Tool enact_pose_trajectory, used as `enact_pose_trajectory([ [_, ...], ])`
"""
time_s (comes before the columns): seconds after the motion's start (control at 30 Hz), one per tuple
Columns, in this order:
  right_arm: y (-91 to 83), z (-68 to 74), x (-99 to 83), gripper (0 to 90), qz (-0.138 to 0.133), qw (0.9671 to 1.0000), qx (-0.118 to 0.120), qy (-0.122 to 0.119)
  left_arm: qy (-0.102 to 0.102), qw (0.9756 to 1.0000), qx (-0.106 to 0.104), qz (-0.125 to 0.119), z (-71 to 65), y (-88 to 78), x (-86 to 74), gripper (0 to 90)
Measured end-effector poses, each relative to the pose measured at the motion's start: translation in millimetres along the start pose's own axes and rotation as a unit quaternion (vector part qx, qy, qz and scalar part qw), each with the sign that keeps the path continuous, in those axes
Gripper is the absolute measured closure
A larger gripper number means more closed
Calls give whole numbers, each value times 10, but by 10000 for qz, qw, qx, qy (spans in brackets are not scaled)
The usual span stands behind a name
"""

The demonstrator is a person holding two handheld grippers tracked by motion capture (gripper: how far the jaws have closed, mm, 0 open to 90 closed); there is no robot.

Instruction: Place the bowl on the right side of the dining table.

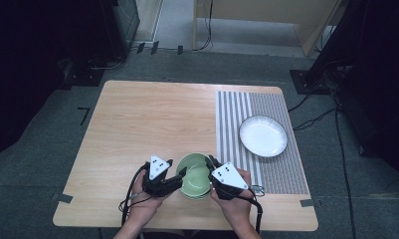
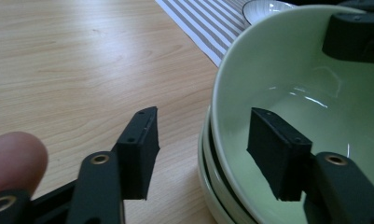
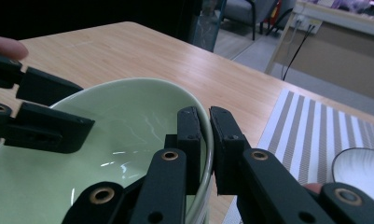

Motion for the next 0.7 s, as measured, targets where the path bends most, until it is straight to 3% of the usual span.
enact_pose_trajectory([
  [0.13, -18, 15, 15, 840, -106, 9998, -102, -116, 31, 9998, 199, 7, -1, 43, -8, 506],
  [0.27, -21, 20, 21, 840, -143, 9998, -107, -119, 45, 9997, 259, -11, -3, 61, 2, 577],
  [0.37, -26, 28, 23, 840, -185, 9996, -167, -166, 34, 9996, 238, -117, -22, 64, 22, 689],
  [0.47, -30, 36, 25, 840, -201, 9994, -207, -170, 188, 9989, 356, -255, -80, 48, 57, 788],
  [0.63, -32, 30, 11, 842, -199, 9994, -217, -162, 147, 9990, 218, -352, -60, 15, 78, 818],
  [0.7, -30, 25, 3, 842, -194, 9996, -195, -101, -37, 9988, 3, -487, -52, -36, 126, 831],
])
Point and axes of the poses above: each handheld gripper's, and its own axes: y roughly forward along the jaws, x roughly out of its top, z roughly to its left, the point moved 7 cm from there along y, roughly forward along the jaws, and after that the axes turned 4 degrees about z, right-handed, at the moved point
